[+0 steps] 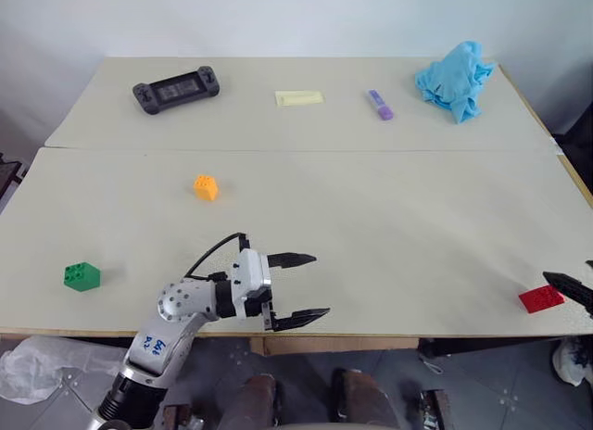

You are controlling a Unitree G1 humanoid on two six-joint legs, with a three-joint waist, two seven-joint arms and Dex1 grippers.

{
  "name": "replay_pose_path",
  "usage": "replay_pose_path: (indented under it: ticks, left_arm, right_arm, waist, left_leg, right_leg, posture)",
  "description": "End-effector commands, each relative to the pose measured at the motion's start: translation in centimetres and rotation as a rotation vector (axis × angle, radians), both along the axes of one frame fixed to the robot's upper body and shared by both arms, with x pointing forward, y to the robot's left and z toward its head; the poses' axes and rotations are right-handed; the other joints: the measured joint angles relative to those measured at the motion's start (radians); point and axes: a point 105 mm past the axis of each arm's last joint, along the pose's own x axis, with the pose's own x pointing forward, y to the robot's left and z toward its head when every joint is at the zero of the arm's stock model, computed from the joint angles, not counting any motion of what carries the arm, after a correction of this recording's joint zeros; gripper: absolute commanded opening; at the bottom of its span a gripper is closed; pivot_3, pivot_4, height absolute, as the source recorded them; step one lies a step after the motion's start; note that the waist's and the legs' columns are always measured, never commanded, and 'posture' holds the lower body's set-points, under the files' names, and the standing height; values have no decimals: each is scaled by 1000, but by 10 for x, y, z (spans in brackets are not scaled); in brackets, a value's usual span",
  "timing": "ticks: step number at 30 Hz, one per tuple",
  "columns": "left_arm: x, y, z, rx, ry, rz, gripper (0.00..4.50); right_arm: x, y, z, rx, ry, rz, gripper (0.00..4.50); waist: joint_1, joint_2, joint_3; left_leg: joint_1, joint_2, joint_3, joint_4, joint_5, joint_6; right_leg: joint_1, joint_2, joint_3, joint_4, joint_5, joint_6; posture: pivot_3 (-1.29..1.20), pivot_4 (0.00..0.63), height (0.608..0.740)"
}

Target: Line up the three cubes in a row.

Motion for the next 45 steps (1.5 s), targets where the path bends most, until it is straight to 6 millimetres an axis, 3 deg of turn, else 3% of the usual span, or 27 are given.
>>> replay_pose_path:
  ticks: [1,5,8,13,17,20,27,28,34,37,45]
  left_arm:
    - [-4,-4,10,-18,-50,-29,4500]
    - [-5,-5,9,-23,-46,-36,4500]
    - [-5,-6,8,-22,-43,-45,4500]
    - [-3,-4,9,-18,-49,-48,4500]
    - [-2,-3,10,-15,-52,-48,4500]
    - [-1,-3,11,-15,-54,-48,4500]
    - [2,4,10,1,-59,-23,4500]
    - [3,7,8,12,-51,-14,4500]
    - [20,31,12,-24,-45,134,4500]
    - [24,49,13,-34,-32,212,4500]
    - [26,96,3,14,-13,406,4500]
  right_arm:
    - [-3,15,26,19,-8,69,4472]
    - [-12,30,21,76,102,119,4472]
    - [-19,38,4,55,215,136,4472]
    - [-22,29,-17,-53,299,100,4472]
    - [-21,28,-26,-39,313,104,4472]
    - [-17,27,-31,-45,300,114,3864]
    - [-12,36,-34,-34,297,216,1448]
    - [-8,40,-31,-32,272,250,1473]
    - [36,111,3,-119,145,649,1473]
    - [60,161,17,-190,94,854,1473]
    - [88,252,13,-309,112,1208,1473]
  waist:
    - [0,0,0]
    - [2,1,0]
    - [6,1,0]
    - [4,1,0]
    - [2,2,0]
    - [2,1,0]
    - [1,1,0]
    - [0,1,0]
    - [-18,4,2]
    - [-26,4,3]
    - [-19,2,5]
  left_leg:
    - [0,0,0,0,0,0]
    - [-1,0,0,0,0,0]
    - [-1,0,0,0,0,1]
    - [-1,0,0,0,-1,1]
    - [-1,0,0,0,0,1]
    - [-1,0,0,0,0,1]
    - [-1,0,0,0,0,1]
    - [-1,0,0,0,0,1]
    - [0,0,2,1,0,0]
    - [0,1,2,1,0,-1]
    - [-9,0,-3,3,0,-2]
  right_leg:
    - [0,0,0,0,0,0]
    - [0,0,0,0,0,0]
    - [0,0,0,-1,0,0]
    - [0,0,0,-1,0,0]
    - [-1,0,0,-1,0,0]
    - [-1,0,0,-1,0,0]
    - [-1,0,-1,-1,0,0]
    - [0,0,-1,-1,0,0]
    - [-1,1,0,1,0,1]
    - [-1,1,0,2,0,1]
    - [-8,0,-6,2,-1,-1]
  posture:
    - [0,150,740]
    - [0,150,740]
    - [0,150,740]
    - [0,150,740]
    - [0,150,740]
    - [0,150,740]
    - [0,150,740]
    - [0,150,740]
    - [0,150,740]
    - [0,150,740]
    - [0,150,740]
